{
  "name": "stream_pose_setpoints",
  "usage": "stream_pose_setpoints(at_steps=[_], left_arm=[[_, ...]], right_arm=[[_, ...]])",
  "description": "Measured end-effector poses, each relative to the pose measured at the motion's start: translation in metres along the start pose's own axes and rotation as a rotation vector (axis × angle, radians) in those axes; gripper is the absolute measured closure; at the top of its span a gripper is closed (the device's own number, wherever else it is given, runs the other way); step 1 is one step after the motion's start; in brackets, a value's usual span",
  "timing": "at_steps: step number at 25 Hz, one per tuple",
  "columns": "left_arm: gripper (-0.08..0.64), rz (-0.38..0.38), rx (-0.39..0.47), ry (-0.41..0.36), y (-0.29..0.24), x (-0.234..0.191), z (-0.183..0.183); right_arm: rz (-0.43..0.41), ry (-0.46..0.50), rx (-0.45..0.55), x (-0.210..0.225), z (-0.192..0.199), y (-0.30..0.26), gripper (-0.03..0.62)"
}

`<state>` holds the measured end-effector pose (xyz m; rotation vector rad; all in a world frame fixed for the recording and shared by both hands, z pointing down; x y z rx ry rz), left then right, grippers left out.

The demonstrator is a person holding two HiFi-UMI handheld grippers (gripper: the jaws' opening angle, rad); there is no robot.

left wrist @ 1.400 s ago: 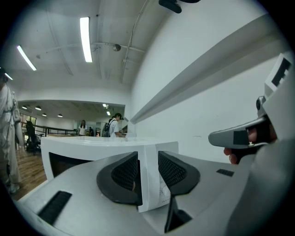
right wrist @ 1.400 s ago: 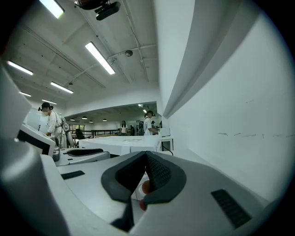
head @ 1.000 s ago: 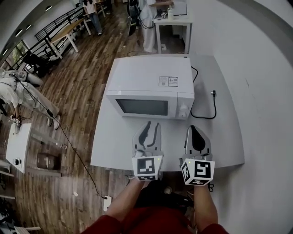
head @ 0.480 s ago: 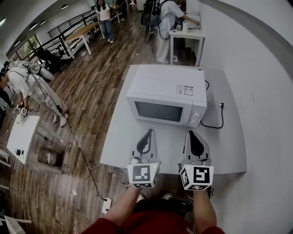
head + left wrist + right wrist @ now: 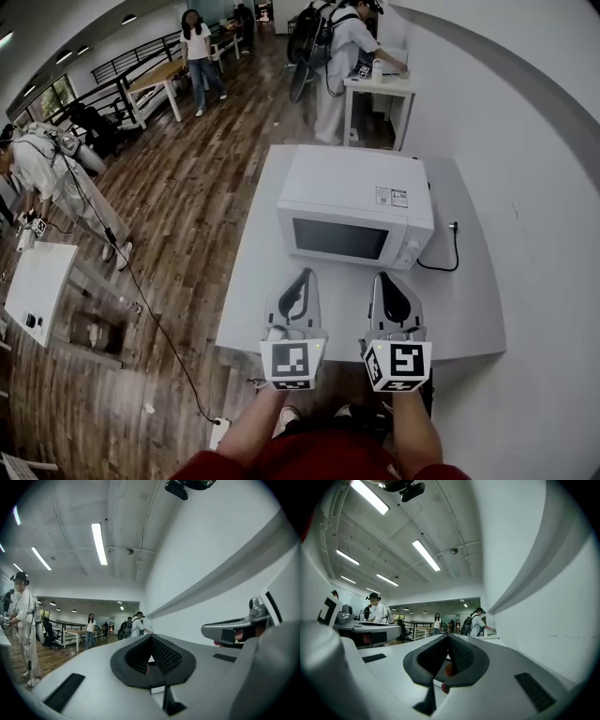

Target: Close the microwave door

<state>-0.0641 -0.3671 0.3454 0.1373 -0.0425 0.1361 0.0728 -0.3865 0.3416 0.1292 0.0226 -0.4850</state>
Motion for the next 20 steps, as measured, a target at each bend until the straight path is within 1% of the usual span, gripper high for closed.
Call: stream_pose_setpoints(at_steps=[8, 20], left_arm=[[0.534, 0.019, 0.003, 0.002, 0.004, -0.013, -0.003], [0.534, 0.037, 0.003, -0.008, 0.004, -0.011, -0.003]], right_arm=[[0.006, 0.027, 0.008, -0.018, -0.009, -0.004, 0.568], [0.008, 0.043, 0.001, -0.019, -0.007, -0.003, 0.568]])
Point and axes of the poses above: the fingertips, and each gripper's own axes: y backward along the fingers, x to its right, z out of its underside, the point moved 2 cm from there along y, backward along the fingers, and after that the axes turned 2 degrees about x, right-handed, at the moved point
